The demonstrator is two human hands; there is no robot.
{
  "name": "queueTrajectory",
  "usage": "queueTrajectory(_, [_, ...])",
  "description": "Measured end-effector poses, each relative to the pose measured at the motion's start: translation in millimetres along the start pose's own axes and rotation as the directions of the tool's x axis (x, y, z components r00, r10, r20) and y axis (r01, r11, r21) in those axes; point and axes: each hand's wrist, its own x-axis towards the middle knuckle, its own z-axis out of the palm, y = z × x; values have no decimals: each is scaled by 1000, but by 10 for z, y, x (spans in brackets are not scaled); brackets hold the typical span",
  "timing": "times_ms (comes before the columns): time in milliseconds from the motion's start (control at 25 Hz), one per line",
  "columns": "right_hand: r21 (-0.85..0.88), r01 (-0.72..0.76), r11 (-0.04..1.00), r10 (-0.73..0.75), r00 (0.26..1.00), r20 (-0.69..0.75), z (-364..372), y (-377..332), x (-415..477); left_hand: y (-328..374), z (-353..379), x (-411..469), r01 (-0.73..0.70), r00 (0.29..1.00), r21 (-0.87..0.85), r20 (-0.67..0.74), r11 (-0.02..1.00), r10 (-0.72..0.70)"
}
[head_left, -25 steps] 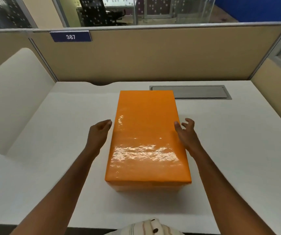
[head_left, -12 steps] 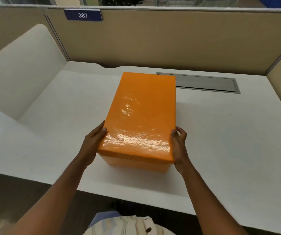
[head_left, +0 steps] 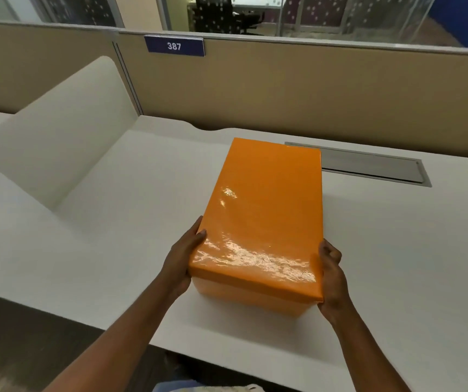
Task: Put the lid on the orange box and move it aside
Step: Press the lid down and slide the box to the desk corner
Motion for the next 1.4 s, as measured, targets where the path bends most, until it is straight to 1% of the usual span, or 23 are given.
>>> queueTrajectory(80, [28,7,1000,-7,1000,-8,238,-14,132,191,-187,207,-3,1000,-8,-3,1000,3])
queueTrajectory(200, [20,40,999,-39,999,-11,835,-73,350,596,-579,553,-23,1000,-1,-11,1000,23])
queueTrajectory(320, [-20,80,997,-80,996,40,1466,-156,577,1038,-965,887,-58,998,-20,-13,998,58])
queueTrajectory(440, [-56,85,995,-80,993,86,2143,-227,840,1488,-1386,1232,-81,997,-35,-13,996,81])
queueTrajectory(600, [-6,99,995,-98,987,124,2970,-277,1195,1935,-1945,1629,-95,993,-33,-76,995,92])
queueTrajectory(720, [-38,100,994,-94,986,139,3539,-263,1480,2207,-2362,1926,-86,988,-44,-133,995,80])
queueTrajectory(880, [-82,79,993,-68,989,131,4203,-204,1880,2530,-2853,2338,-96,978,-6,-187,995,93])
queueTrajectory(1000, [-119,79,990,-64,990,128,4588,-163,2115,2728,-3102,2554,-99,967,-1,-234,995,96])
queueTrajectory(1120, [-141,87,986,-69,989,127,4882,-113,2319,2868,-3293,2749,-75,961,-48,-268,996,59])
queueTrajectory(1240, [-153,78,985,-59,990,126,5039,-57,2475,2898,-3398,2894,-77,954,-71,-296,995,52])
queueTrajectory(1400, [-186,57,981,-34,992,125,5130,37,2613,2778,-3521,3005,-122,924,-51,-369,991,95])
